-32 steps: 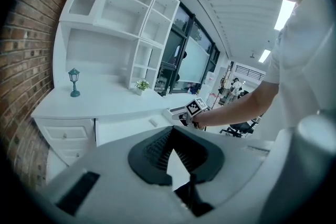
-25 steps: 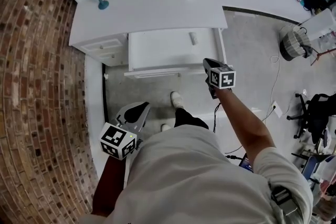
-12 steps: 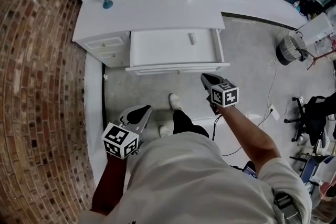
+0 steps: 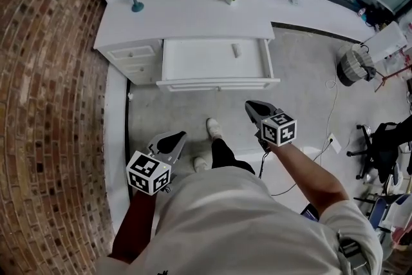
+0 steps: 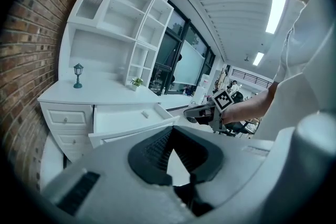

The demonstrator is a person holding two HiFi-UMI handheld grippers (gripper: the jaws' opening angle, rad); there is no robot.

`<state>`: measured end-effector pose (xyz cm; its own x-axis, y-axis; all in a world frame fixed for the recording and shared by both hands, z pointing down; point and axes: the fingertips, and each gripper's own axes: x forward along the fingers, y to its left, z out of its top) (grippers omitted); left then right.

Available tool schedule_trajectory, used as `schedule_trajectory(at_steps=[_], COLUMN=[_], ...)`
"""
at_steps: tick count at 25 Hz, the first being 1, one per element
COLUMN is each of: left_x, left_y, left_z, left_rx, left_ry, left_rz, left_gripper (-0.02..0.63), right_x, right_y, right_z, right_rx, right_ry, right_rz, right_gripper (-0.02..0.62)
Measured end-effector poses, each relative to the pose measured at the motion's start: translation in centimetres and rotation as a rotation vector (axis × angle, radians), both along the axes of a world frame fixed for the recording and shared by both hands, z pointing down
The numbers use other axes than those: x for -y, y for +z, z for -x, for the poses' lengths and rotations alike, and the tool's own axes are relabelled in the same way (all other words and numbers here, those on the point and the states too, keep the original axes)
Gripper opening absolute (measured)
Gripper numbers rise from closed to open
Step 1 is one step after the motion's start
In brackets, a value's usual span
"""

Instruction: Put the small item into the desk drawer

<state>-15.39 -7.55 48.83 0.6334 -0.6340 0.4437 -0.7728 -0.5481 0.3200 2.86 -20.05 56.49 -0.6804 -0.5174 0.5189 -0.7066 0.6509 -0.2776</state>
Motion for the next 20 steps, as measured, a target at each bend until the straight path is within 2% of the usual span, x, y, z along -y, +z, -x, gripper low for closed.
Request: schedule_trajectory(at_steps=[11,20], left_x=[-2.2,-3.8], left_y=[0.1,0.3], left_z=[1.0,1.9], left_rx=[0.003,-0.007], left_ry=[-0.024,-0.063], left_rz=[0.001,0.0], left_gripper=[0.006,0.005], right_x=[-4.4,-6.0], right_y=[-2.5,-3.9], right_z=[1.7,3.6], right_rx=[0.017,0.025], right_ry=[-0.081,-0.138], right_rz=[-0.034,-0.074], right_gripper=[0.012,0.012])
